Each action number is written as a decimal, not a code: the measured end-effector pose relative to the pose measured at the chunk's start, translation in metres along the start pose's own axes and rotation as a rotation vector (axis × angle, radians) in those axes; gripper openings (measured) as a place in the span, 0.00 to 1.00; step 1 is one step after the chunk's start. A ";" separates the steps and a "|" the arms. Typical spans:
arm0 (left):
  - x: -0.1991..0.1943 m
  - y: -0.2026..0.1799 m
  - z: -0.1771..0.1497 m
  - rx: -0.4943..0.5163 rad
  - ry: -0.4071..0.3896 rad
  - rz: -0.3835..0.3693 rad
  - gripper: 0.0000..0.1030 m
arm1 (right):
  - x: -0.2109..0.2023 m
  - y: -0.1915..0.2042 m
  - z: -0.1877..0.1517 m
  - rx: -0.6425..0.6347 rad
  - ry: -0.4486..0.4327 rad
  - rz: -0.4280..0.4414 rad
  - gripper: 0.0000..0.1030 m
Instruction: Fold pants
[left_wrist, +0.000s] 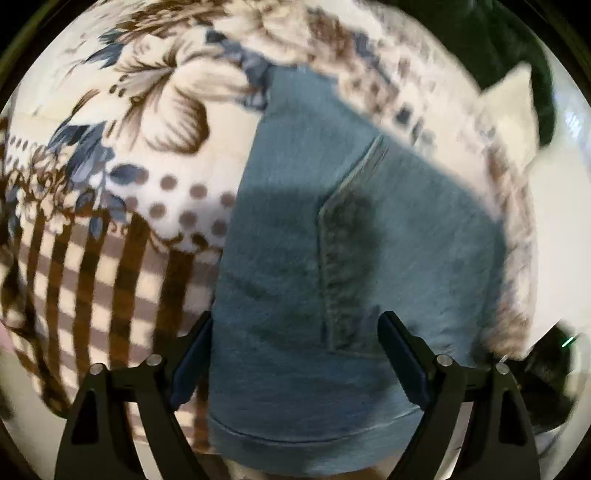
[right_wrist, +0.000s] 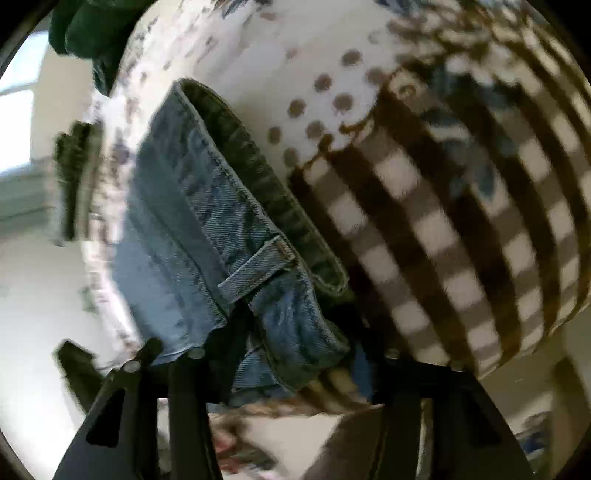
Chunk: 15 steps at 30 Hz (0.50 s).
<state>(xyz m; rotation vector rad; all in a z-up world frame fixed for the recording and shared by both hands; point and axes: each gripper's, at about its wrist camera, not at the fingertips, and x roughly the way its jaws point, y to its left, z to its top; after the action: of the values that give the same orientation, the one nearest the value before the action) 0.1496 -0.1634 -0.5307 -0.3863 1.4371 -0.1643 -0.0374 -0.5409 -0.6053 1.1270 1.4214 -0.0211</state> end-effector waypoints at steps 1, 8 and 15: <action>-0.003 0.006 0.002 -0.041 -0.010 -0.059 0.87 | -0.004 -0.003 -0.002 0.001 -0.007 0.043 0.70; 0.016 0.029 0.016 -0.145 0.015 -0.208 0.91 | 0.032 -0.008 -0.005 -0.009 0.062 0.233 0.88; 0.035 0.032 0.035 -0.120 0.047 -0.262 0.91 | 0.058 0.012 0.006 0.004 0.004 0.270 0.96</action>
<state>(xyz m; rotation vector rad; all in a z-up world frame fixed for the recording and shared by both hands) 0.1848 -0.1402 -0.5710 -0.6740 1.4432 -0.3011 -0.0114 -0.5041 -0.6439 1.3139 1.2631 0.1701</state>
